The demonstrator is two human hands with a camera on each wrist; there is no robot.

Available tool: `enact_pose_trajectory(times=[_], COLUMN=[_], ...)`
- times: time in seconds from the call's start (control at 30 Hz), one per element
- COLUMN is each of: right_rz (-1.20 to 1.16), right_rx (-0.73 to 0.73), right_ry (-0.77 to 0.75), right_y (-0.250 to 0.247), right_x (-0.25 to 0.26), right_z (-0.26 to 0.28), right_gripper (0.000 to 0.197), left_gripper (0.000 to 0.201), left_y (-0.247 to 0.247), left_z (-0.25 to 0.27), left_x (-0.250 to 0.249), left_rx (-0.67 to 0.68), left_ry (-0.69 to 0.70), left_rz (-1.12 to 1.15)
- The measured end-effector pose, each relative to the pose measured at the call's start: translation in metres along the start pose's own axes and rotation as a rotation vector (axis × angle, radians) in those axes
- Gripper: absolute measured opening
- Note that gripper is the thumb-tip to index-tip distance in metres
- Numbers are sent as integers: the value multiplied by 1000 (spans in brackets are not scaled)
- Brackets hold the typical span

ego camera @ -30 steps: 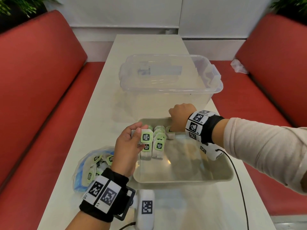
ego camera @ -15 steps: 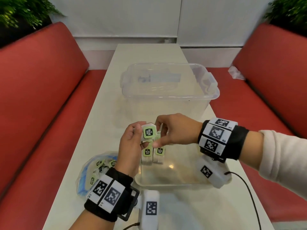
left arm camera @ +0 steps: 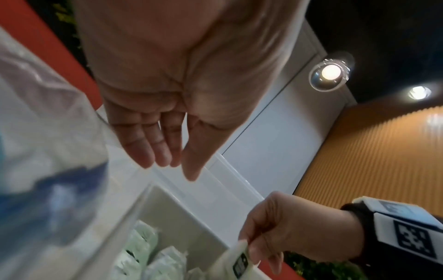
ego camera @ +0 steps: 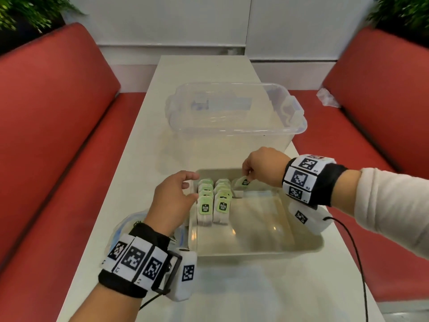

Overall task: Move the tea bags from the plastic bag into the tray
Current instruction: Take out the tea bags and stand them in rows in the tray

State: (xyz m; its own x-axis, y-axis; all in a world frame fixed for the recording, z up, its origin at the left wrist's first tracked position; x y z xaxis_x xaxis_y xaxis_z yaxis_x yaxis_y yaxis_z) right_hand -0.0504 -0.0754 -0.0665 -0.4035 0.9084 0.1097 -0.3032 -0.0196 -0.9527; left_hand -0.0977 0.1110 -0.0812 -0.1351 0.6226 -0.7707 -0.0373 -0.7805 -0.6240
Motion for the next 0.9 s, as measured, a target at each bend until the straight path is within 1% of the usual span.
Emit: enact_pose_trajectory(times=[0.1,0.3,0.37,0.47,0.57,0.7,0.77,0.83,0.9], right_rz=[82,197,234,286,298,264,269,270,281], right_rx=[102,185,189,181,163,89,155,313,455], right_ry=[12,12,18,24,25,7,-33,-96,-127], right_y=[22,41,41,41,39,30,37,56,74], right_x=[0,12,13,15,14,10,12,14,14], right_z=[-11,-23,-25,-26,-24,-17,-11,-7,-5], right_gripper=[19,21,21,13,11,18,20,20,30], left_gripper=[42,46,45,44,43,43,43,43,43], left_y=[2,9,10,12,12,13,13,14,14], left_z=[0,1,0,-1,0,0,-1,-1,-1], left_x=[4,11,14,16,16,16,17,17,17], left_rx=[16,86,101,118,124,123,126,130,128], left_ry=[-12,-30,-44,-50,-47,-50,-48,-40,-39], left_rz=[-115,-114,-99,-75,-58,-58,-63,-69,-73])
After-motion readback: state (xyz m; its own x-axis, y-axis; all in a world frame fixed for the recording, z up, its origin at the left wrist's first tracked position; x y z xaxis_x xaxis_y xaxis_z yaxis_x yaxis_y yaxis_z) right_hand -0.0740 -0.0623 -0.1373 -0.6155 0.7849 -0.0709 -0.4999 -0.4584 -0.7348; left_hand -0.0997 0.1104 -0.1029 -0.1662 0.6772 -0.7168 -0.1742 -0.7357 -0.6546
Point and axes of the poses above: each hand's wrist, its own z-axis away from the middle knuckle, its own y-axis out of the palm, x = y × z, the point moved 9 cm from there along -z, towards the middle knuckle, and after that the axes turned 9 degrees about -y, right-handed, at the moved point
